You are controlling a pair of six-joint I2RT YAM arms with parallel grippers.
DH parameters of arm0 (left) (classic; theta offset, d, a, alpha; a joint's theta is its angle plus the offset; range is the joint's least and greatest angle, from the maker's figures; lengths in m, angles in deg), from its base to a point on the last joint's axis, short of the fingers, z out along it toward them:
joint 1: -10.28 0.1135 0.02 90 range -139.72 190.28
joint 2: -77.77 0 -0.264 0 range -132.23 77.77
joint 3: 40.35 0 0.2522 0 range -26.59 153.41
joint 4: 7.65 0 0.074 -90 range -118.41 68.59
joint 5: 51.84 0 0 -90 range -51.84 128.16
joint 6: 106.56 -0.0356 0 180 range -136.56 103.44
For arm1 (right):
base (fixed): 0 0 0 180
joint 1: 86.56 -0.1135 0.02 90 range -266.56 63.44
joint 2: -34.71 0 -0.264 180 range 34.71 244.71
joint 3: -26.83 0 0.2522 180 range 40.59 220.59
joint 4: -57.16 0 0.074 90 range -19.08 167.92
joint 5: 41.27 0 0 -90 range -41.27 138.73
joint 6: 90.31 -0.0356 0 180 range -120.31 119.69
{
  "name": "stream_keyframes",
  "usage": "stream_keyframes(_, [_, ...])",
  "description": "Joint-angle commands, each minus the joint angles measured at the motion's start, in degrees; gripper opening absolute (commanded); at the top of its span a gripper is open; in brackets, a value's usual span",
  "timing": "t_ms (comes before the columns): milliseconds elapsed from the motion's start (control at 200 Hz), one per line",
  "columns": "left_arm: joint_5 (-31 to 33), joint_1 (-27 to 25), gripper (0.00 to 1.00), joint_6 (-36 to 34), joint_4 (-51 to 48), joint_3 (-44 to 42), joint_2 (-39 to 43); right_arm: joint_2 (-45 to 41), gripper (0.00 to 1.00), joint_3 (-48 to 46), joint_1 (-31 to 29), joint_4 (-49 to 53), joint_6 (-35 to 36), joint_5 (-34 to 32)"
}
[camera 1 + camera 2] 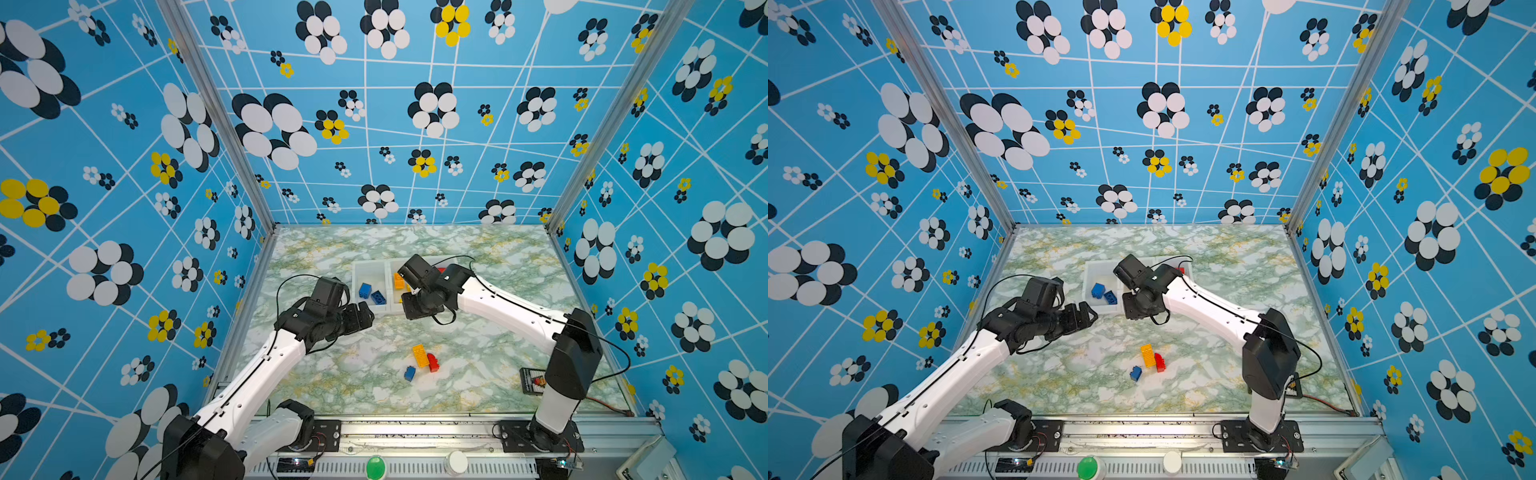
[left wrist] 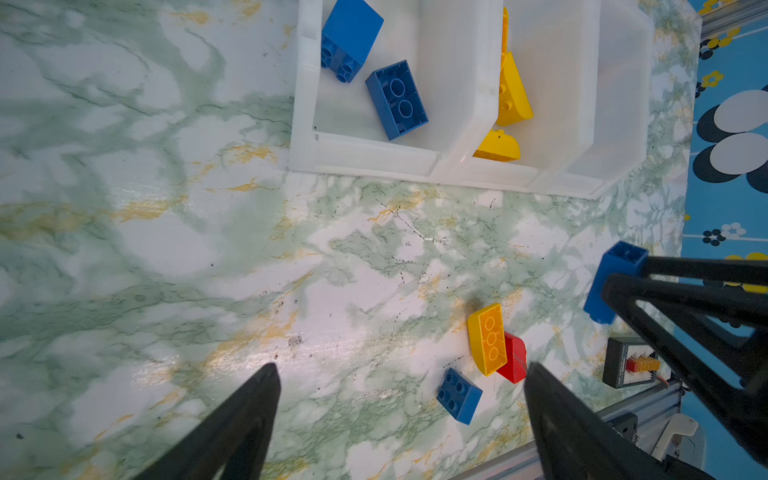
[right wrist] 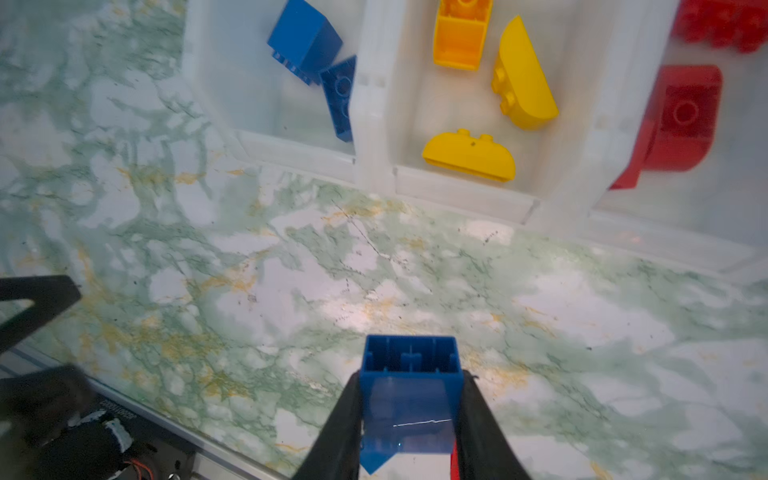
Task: Sort the legos into containers by color
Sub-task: 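Carry the blue brick over the blue compartment while the left gripper draws back, then open the right gripper to drop the blue brick into the blue compartment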
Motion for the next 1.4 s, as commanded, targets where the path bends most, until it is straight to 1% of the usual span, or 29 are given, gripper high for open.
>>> stream_keyframes(0, [0.8,0.7,0.94,0.8,-0.8,-1.5,1.9,3.4,0.19,6.4,0.6,1.1,3.9,1.5])
stream_keyframes(435, [0.9,1.1,0.94,1.5,-2.2,-4.2,5.6,19.0,0.19,28.0,1.8,3.9,6.6,4.3])
stream_keyframes(460, [0.9,1.1,0.94,1.5,-2.4,-4.2,5.9,21.2,0.19,29.6,1.9,4.3,6.7,4.4])
stream_keyframes(565, [0.8,1.4,0.94,1.5,-3.0,-4.5,6.7,25.6,0.19,35.6,1.9,6.0,7.2,4.9])
stream_keyframes(810, [0.9,2.1,0.94,1.3,-4.3,-4.5,8.0,34.9,0.19,48.8,1.9,10.0,8.7,3.7])
stream_keyframes(989, [0.8,2.6,0.94,1.2,-5.4,-4.6,8.8,38.6,0.19,52.4,2.3,10.1,8.8,3.4])
stream_keyframes(1174, [0.3,3.4,0.95,0.6,-6.0,-4.4,8.9,40.2,0.2,52.8,2.9,9.4,8.6,3.1])
stream_keyframes(1289, [0.0,3.8,0.95,0.3,-6.1,-4.3,8.7,40.8,0.23,53.3,3.4,9.3,8.6,2.8])
stream_keyframes(1394, [-0.1,4.2,0.95,0.1,-6.1,-4.2,8.4,41.4,0.31,53.9,3.6,9.2,8.6,3.0])
